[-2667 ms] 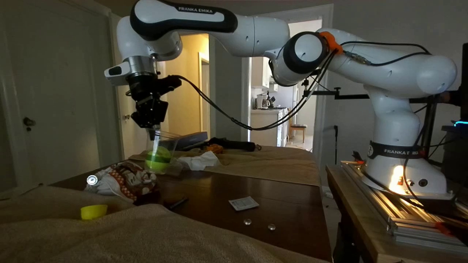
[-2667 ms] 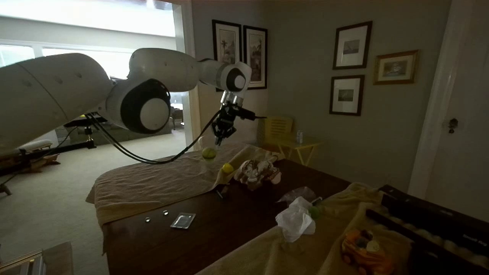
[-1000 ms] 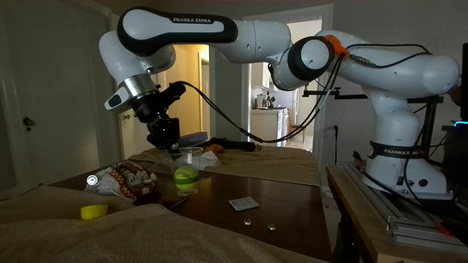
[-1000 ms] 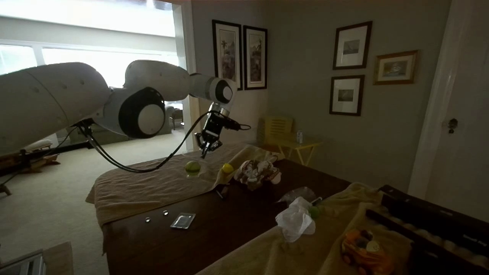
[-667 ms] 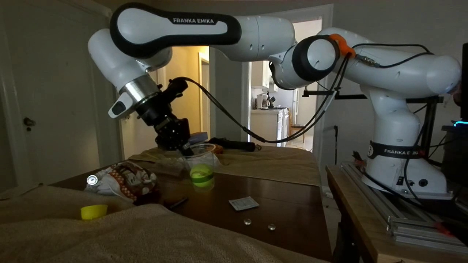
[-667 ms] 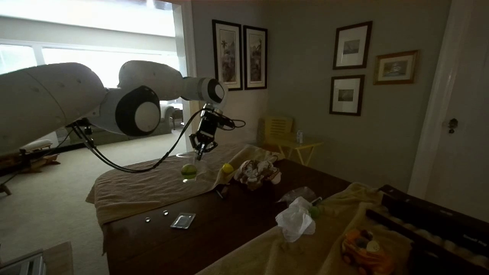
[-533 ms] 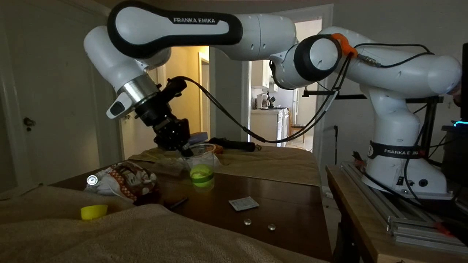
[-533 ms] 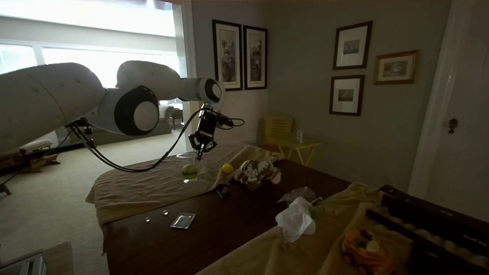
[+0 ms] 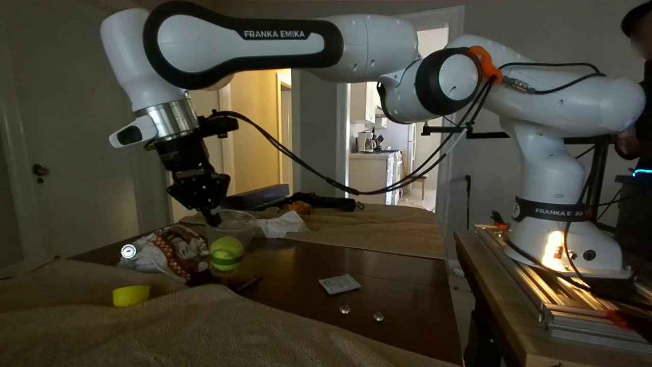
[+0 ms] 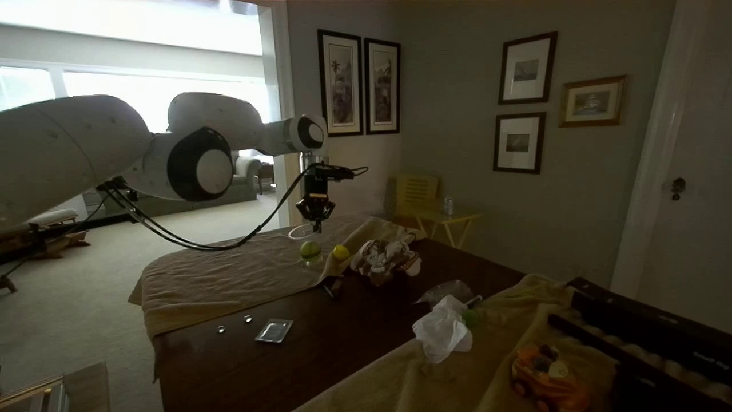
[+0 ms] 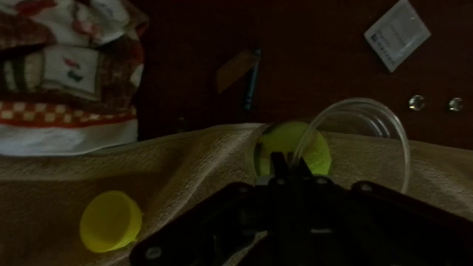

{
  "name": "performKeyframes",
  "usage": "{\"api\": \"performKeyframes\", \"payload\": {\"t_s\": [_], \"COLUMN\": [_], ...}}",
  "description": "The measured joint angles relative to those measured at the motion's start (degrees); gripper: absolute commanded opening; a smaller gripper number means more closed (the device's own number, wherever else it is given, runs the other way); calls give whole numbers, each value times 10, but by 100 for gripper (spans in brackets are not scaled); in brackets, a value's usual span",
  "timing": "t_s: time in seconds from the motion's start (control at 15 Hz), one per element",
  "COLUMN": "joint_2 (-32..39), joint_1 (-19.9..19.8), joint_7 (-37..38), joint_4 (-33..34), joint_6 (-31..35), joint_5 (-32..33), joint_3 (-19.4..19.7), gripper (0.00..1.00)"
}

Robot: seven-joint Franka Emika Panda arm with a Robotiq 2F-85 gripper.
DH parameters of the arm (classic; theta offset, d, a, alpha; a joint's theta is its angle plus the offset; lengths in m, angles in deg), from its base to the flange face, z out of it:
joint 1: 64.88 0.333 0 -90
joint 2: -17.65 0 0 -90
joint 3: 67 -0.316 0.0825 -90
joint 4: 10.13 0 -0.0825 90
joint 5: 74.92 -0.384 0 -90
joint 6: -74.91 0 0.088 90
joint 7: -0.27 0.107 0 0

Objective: Move the clear cup to the left.

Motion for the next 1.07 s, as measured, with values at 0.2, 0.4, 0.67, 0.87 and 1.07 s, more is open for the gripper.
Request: {"api": "performKeyframes", "payload": {"t_s": [0.2,0.4,0.67,0.87,1.07], "joint_2": [0,0,5,9,12], "joint_1": [-1,-1,-15,-45,-64], "joint_7": [-21,-23,2,52,112], "joint_4": [0,0,-1,0,0], "joint_6": [24,25,31,68,110], "joint_5": [0,0,-4,-4,-6], "joint_3": [0,0,0,0,0], "gripper": [6,1,1,1,1]}}
